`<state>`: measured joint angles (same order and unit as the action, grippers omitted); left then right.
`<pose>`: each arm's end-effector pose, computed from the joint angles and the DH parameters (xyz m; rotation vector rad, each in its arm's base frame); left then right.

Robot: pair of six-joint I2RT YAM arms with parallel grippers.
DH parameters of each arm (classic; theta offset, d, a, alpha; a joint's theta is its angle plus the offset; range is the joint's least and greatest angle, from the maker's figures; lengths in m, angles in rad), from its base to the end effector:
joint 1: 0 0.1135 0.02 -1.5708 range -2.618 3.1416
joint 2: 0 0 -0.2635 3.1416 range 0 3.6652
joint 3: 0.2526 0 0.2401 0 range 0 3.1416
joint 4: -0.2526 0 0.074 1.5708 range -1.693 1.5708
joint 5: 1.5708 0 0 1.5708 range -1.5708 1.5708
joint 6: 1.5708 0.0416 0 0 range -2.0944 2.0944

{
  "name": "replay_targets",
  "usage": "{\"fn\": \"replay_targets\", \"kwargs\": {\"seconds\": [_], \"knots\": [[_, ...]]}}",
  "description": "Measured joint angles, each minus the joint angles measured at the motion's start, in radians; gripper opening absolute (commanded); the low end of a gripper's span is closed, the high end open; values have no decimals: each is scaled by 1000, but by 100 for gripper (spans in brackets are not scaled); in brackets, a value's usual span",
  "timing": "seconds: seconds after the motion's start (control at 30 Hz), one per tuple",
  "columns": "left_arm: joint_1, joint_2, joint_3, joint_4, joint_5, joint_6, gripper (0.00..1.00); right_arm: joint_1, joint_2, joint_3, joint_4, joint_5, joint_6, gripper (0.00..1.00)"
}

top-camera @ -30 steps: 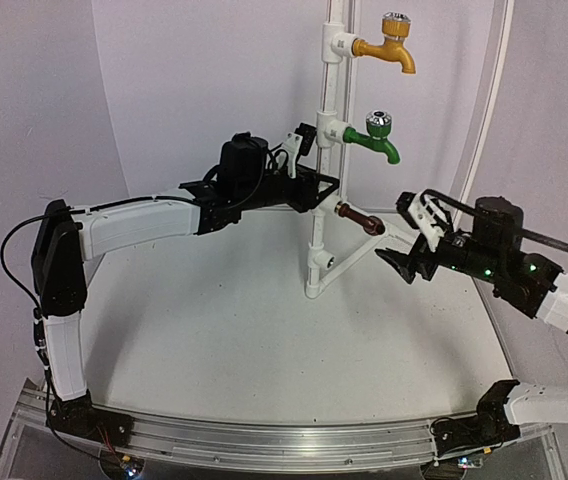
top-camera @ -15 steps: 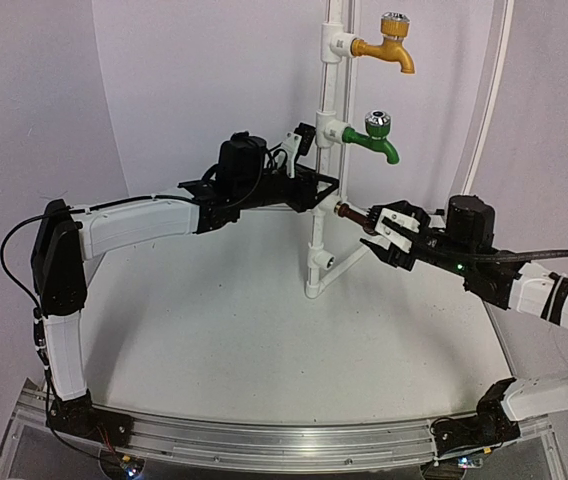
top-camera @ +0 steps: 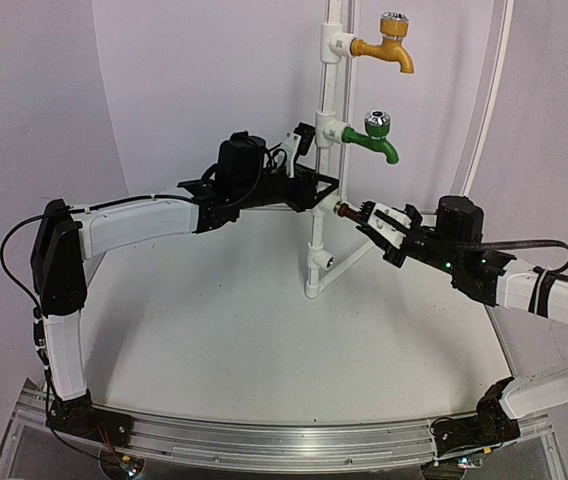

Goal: Install the water faucets

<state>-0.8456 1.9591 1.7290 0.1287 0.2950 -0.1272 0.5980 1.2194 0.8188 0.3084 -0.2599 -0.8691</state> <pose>0.3047 -0.3620 0.3513 0.8343 1.5542 -0.9679 0.2258 0.1667 0.3150 -1.2494 1.0928 0.0103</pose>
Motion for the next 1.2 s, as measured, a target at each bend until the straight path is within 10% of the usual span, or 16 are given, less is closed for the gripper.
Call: {"fn": "replay_targets", "kwargs": {"seconds": [0.57,1.03,1.2], "knots": [[3,0,0,-2,23,6,0,-11,0,27,-55,-90,767,0],[13,0,4,-10,20,5,0,-55,39,28,27,-214,2088,0],[16,0,6,-16,-6,-5,0,-68,86,-64,301,-250,2590,1]]}}
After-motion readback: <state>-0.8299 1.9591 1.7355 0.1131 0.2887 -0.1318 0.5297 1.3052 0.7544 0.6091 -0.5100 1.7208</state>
